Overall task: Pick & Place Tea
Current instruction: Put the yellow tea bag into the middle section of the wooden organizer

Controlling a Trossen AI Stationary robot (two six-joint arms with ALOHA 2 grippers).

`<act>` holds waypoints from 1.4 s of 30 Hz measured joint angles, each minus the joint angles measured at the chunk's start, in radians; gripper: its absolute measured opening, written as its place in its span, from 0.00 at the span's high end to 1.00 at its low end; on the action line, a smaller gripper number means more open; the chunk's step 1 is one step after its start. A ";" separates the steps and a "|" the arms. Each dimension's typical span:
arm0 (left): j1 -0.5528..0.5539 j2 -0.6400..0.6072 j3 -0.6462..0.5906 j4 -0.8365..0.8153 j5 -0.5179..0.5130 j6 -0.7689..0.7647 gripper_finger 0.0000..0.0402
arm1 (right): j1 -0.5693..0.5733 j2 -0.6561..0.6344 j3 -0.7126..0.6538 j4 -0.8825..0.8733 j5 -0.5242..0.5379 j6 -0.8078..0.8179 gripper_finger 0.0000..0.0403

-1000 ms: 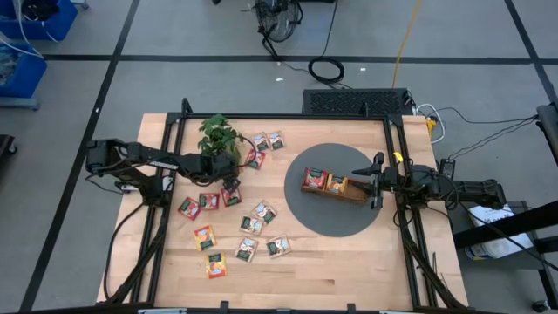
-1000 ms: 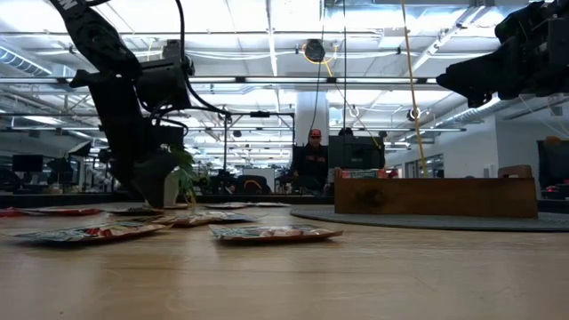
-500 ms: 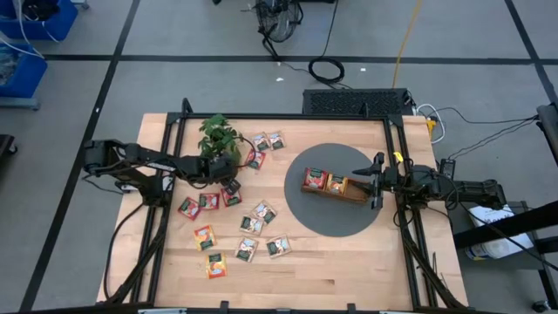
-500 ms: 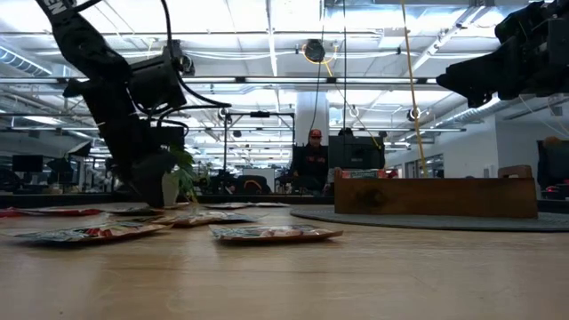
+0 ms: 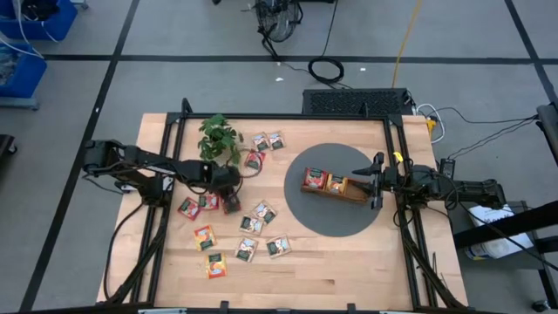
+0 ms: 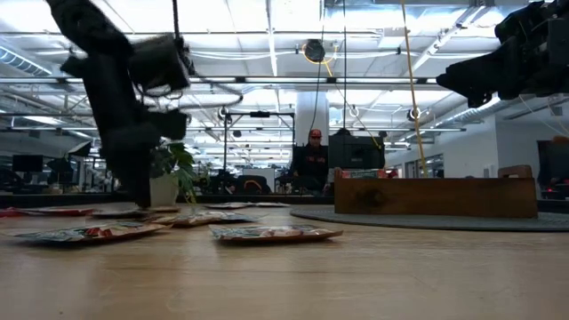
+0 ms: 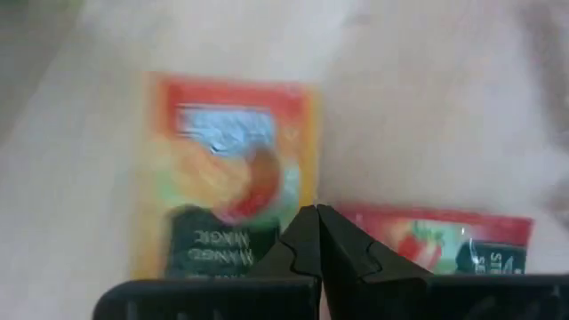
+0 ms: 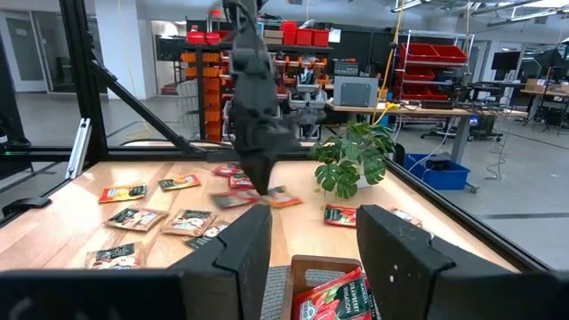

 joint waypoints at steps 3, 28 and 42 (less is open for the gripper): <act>-0.034 -0.022 0.072 -0.065 -0.038 0.021 1.00 | 0.000 0.000 0.000 0.000 0.000 0.000 0.63; -0.027 -0.016 0.019 -0.119 -0.152 0.198 0.21 | 0.000 0.000 0.000 0.000 0.000 0.000 0.63; 0.004 -0.016 -0.040 0.031 0.007 0.276 0.13 | 0.000 0.000 0.000 0.000 0.000 0.000 0.63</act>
